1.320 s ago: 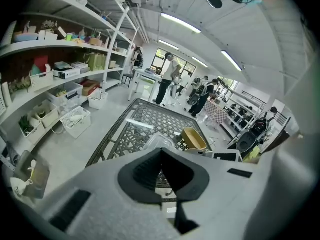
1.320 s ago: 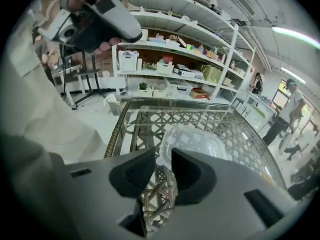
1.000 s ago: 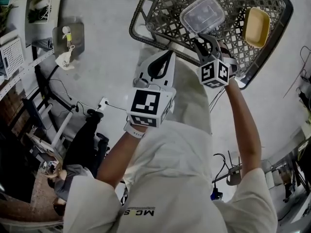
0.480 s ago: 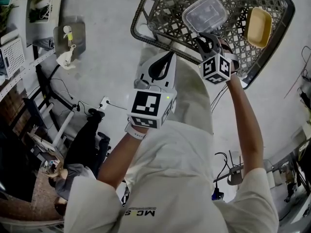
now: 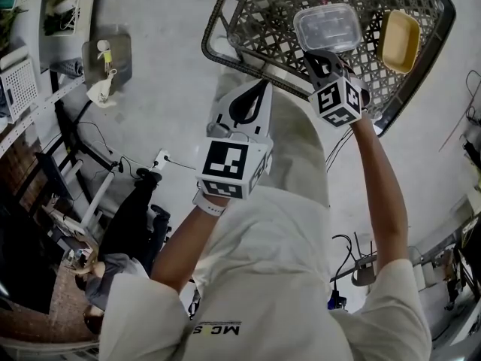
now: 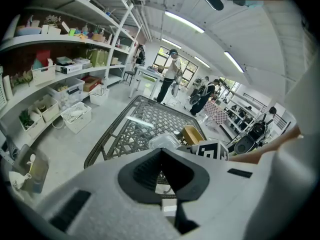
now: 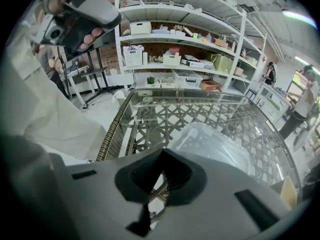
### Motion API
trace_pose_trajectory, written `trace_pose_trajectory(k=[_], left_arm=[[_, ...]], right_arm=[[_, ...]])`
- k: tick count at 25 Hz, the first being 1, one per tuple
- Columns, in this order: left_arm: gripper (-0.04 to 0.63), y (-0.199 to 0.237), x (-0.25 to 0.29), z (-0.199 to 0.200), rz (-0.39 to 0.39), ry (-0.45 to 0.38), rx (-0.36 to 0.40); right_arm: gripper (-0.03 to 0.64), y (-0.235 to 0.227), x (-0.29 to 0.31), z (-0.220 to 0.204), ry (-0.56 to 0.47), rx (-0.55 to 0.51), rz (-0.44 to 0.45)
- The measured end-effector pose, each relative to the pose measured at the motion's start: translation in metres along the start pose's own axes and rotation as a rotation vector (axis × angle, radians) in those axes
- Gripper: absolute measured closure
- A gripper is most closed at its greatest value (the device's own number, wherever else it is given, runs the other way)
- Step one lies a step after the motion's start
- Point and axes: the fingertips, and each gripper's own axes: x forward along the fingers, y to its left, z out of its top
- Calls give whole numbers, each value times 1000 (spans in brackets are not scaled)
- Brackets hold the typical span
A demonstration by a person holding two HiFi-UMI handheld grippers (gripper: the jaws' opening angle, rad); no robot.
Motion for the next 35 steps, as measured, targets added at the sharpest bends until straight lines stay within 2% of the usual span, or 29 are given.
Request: trace_pose_trajectory(k=[10,21,28,35], left_arm=[[574,0,-2,6,5,-15,1],[574,-7,-17,32,4,-59,17],[574,-9,-34,56,6,-102,47],[574,-15,-50,85,-3,-150,92]], right_arm=[[601,-9,-13,13,-40,54,-14],[601,-33,-68,55,-146,143,-121],[601,-49,-117,93,-277,231,-214],[601,-50,-174,132,-395,295,-224]])
